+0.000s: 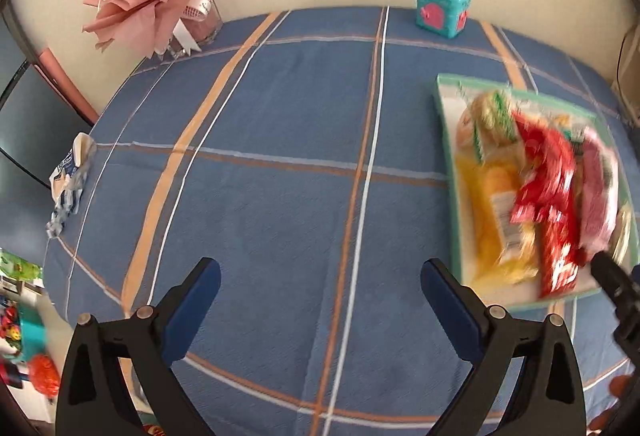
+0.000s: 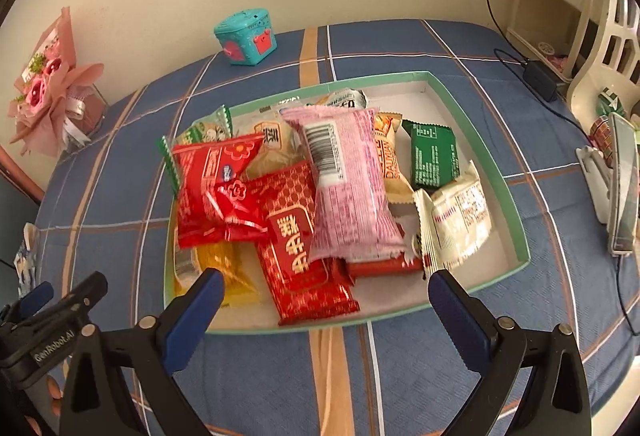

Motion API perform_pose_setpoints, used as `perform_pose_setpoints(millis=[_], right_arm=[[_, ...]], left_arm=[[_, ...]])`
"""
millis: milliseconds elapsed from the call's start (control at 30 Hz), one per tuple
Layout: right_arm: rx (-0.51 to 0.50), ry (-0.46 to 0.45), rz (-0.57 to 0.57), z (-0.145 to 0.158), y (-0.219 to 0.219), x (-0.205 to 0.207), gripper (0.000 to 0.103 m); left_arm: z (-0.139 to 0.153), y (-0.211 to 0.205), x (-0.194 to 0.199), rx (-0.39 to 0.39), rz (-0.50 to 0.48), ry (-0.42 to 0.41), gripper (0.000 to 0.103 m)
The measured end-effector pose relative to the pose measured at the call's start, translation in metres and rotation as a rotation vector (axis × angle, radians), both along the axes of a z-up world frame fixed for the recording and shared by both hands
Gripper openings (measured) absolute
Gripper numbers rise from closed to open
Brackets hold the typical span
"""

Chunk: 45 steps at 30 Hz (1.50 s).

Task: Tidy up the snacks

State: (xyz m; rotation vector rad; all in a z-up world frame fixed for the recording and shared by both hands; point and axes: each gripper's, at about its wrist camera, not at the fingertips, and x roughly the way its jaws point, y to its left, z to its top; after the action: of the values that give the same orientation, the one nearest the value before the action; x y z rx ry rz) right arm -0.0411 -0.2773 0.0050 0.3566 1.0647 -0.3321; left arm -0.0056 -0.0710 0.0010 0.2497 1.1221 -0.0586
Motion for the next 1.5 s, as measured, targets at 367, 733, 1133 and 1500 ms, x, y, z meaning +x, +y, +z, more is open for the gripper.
perform_pose_setpoints(millis=[367, 733, 1133, 1500], right_arm=[[0.004, 0.032, 0.028, -0.002, 0.015, -0.023, 0.103], [0.009, 0.042, 0.035, -0.004, 0.014, -0.021, 0.103], [0.002, 0.051, 0.033, -0.005, 0.016, -0.019, 0.103], [0.003, 0.059, 0.039, -0.006, 0.015, -0.019, 0.103]], left_arm=[[-0.01, 0.016, -0.014, -0.024, -0.018, 0.062, 0.1], [-0.008, 0.019, -0.013, -0.033, -0.019, 0.055, 0.1], [-0.008, 0.017, -0.011, -0.032, -0.017, 0.054, 0.1], [-0.007, 0.017, -0.011, -0.035, -0.018, 0.053, 0.1]])
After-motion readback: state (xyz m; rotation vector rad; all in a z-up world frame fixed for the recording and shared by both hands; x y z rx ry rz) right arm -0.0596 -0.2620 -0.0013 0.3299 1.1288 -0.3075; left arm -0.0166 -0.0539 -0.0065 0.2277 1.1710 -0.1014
